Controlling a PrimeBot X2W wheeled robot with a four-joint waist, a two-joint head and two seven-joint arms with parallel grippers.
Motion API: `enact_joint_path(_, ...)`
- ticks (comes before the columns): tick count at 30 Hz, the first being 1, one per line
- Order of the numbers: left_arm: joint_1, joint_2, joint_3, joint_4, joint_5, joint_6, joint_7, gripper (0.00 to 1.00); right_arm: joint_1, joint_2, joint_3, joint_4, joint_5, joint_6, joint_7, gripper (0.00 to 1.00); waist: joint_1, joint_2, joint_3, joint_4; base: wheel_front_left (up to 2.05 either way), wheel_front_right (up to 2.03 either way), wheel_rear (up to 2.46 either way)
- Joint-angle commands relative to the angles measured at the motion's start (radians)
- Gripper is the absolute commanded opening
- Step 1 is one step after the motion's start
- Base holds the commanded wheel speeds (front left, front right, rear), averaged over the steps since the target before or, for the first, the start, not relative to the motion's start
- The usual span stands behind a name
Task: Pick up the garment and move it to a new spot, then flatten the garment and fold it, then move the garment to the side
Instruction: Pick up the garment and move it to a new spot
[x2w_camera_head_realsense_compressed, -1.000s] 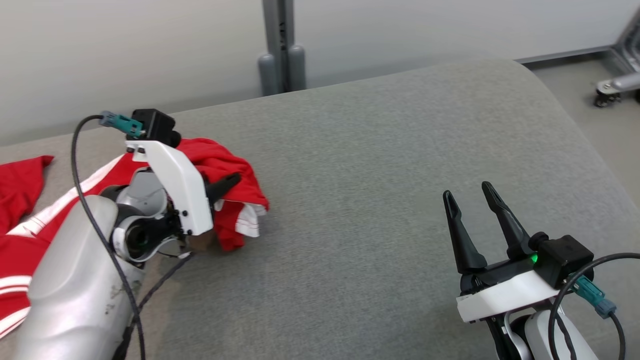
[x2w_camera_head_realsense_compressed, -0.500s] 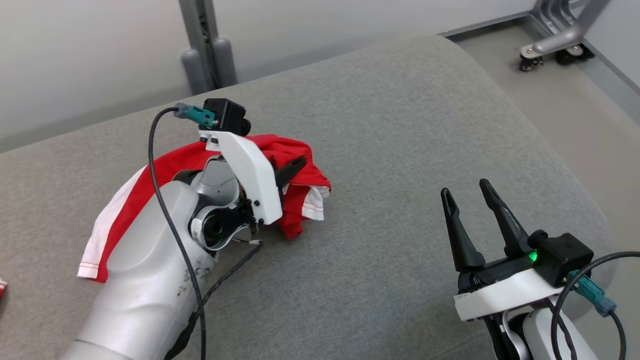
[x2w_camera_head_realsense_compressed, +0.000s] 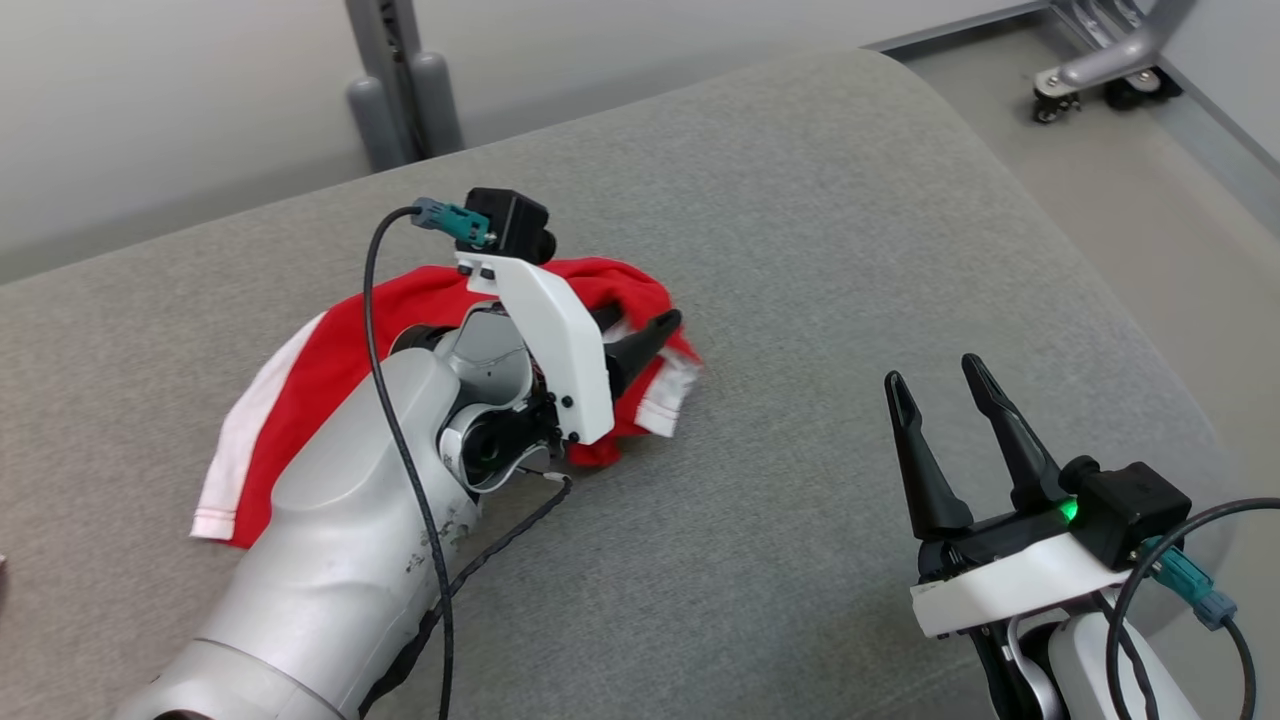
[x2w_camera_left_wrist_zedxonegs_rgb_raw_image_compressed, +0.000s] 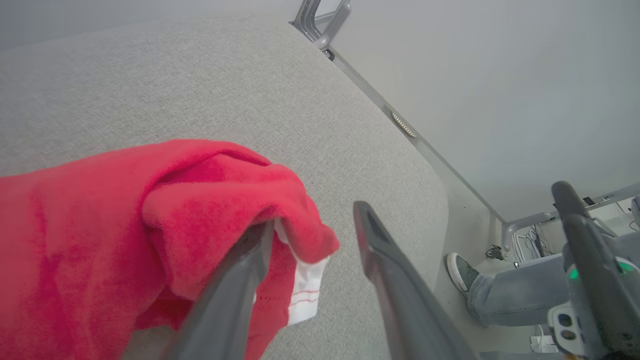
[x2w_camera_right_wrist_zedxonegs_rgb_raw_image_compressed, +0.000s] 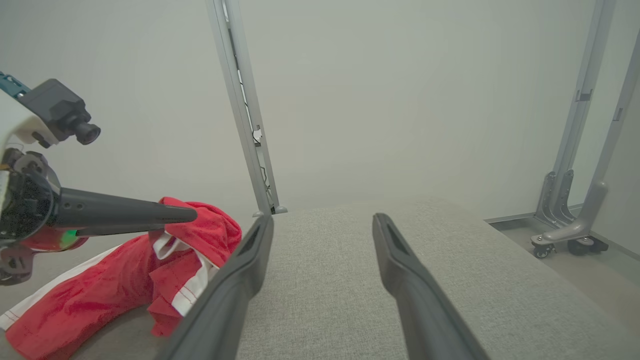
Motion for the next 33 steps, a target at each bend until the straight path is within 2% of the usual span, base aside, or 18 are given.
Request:
enact_joint_path(1, -0.021, 0.004, -0.018, -0.011, -0.01, -0.001, -0.011, 1.0, -0.002, -0.006, -0.001, 0.003, -0.007, 0.002, 0.0, 1.0, 0.0, 0.0, -0.015, 0.036, 0.0, 0.0, 0.0)
enact_joint_path(6, -0.016, 0.027, -0.07, -0.062, -0.034, -0.001, -0.044, 1.0, 0.01, -0.006, -0.013, 0.011, -0.019, 0.002, 0.0, 1.0, 0.0, 0.0, -0.044, 0.111, 0.0, 0.0, 0.0)
enact_joint_path(12, 0.018, 0.11, -0.085, -0.125, -0.025, -0.001, -0.133, 1.0, 0.029, -0.007, -0.032, 0.014, -0.036, 0.002, 0.0, 1.0, 0.0, 0.0, -0.072, 0.194, 0.0, 0.0, 0.0)
enact_joint_path(13, 0.018, 0.11, -0.085, -0.125, -0.025, -0.001, -0.133, 1.0, 0.029, -0.007, -0.032, 0.014, -0.036, 0.002, 0.0, 1.0, 0.0, 0.0, -0.072, 0.194, 0.0, 0.0, 0.0)
enact_joint_path(20, 0.088, 0.226, -0.051, -0.185, 0.016, 0.011, -0.279, 1.0, 0.051, -0.019, -0.049, 0.008, -0.045, 0.002, 0.0, 1.0, 0.0, 0.0, -0.094, 0.267, 0.0, 0.0, 0.0)
enact_joint_path(26, 0.2, 0.31, -0.004, -0.254, 0.058, 0.065, -0.441, 1.0, 0.074, -0.033, -0.059, 0.001, -0.046, 0.002, 0.0, 1.0, 0.0, 0.0, -0.116, 0.299, 0.0, 0.0, 0.0)
enact_joint_path(33, 0.369, 0.38, 0.055, -0.359, 0.106, 0.165, -0.637, 1.0, 0.106, -0.047, -0.078, -0.006, -0.046, 0.002, 0.0, 1.0, 0.0, 0.0, -0.139, 0.316, 0.0, 0.0, 0.0)
